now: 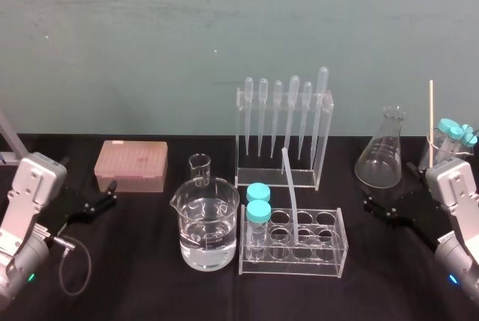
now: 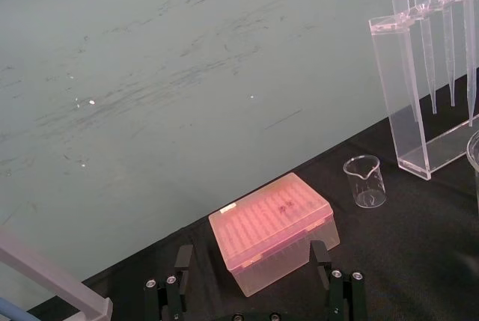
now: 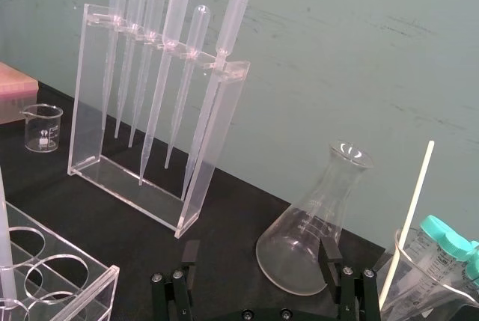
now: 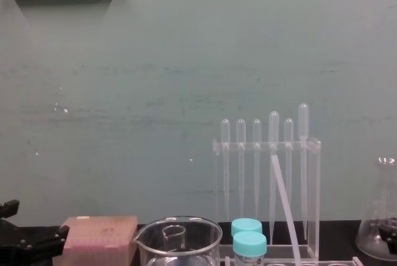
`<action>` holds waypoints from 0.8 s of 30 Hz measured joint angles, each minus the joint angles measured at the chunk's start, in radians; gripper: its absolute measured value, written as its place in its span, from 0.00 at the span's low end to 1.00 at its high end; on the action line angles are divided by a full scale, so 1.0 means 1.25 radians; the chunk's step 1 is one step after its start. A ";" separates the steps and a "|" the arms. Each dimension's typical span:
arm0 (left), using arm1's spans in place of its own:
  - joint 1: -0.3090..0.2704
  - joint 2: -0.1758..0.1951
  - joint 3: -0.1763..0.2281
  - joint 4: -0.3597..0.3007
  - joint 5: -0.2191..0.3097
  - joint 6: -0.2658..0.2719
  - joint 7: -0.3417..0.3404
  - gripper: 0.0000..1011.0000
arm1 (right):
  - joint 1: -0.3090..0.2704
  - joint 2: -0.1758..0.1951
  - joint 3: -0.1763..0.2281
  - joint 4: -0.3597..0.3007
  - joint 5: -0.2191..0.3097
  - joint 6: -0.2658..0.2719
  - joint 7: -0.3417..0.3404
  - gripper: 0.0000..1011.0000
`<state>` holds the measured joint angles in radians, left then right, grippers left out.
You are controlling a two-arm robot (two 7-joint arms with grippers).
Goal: Pick up the stirring rod with one hand, then place it down.
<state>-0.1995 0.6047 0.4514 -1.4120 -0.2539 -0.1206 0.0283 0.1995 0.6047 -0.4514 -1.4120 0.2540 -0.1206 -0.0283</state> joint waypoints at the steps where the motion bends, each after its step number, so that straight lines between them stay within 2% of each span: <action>1: 0.000 0.000 0.000 0.000 0.000 0.000 0.000 0.99 | 0.000 0.000 0.000 0.000 0.000 0.000 0.000 0.99; 24: 0.000 0.000 0.000 0.000 0.000 0.000 0.000 0.99 | 0.000 0.000 0.000 0.000 0.000 0.000 0.000 0.99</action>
<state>-0.1996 0.6047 0.4514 -1.4120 -0.2539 -0.1206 0.0283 0.1995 0.6047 -0.4514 -1.4120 0.2539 -0.1205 -0.0283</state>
